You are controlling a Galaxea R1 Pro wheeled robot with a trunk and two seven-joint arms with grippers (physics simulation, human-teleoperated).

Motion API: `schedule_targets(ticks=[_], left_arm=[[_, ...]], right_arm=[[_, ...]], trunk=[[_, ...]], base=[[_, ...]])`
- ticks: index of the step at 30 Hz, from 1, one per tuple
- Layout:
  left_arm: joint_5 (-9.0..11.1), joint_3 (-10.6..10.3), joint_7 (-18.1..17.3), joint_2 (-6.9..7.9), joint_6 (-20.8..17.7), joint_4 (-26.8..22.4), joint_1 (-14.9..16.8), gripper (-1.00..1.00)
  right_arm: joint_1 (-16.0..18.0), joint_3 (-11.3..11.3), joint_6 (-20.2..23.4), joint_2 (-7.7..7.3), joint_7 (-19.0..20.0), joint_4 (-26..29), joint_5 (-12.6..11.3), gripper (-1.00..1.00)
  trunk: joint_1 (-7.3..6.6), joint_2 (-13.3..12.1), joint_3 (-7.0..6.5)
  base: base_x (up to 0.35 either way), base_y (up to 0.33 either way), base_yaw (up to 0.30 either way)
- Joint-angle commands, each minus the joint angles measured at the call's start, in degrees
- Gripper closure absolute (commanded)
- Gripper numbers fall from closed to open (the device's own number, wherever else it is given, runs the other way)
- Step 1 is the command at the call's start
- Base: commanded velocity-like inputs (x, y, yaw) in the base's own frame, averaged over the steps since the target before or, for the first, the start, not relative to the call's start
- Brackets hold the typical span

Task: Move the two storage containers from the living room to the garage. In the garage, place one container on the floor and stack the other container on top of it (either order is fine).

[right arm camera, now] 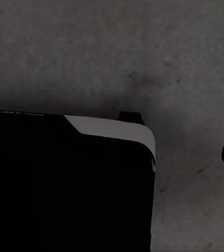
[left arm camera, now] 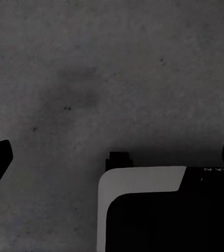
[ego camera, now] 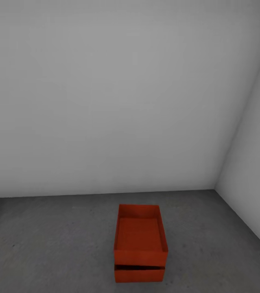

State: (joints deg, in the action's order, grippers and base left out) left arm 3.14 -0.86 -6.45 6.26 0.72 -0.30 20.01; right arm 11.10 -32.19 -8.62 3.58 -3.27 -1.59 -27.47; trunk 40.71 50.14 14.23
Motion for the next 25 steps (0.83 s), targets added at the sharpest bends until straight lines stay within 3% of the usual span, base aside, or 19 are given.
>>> schedule_targets(ticks=[1,25], left_arm=[[0.35,-0.1,-0.23,0.01,0.07,0.04,0.03,-1.0],[0.3,-0.1,-0.23,-0.1,0.07,0.04,0.04,-1.0]], right_arm=[[0.07,-0.49,-0.29,0.07,-0.33,-0.17,-0.44,-1.0],[0.07,-0.5,-0.43,0.02,-0.86,-0.17,-0.44,-1.0]], trunk=[[0.01,0.05,0.07],[0.01,0.05,0.07]], base=[[0.0,0.0,0.0],[0.0,0.0,0.0]])
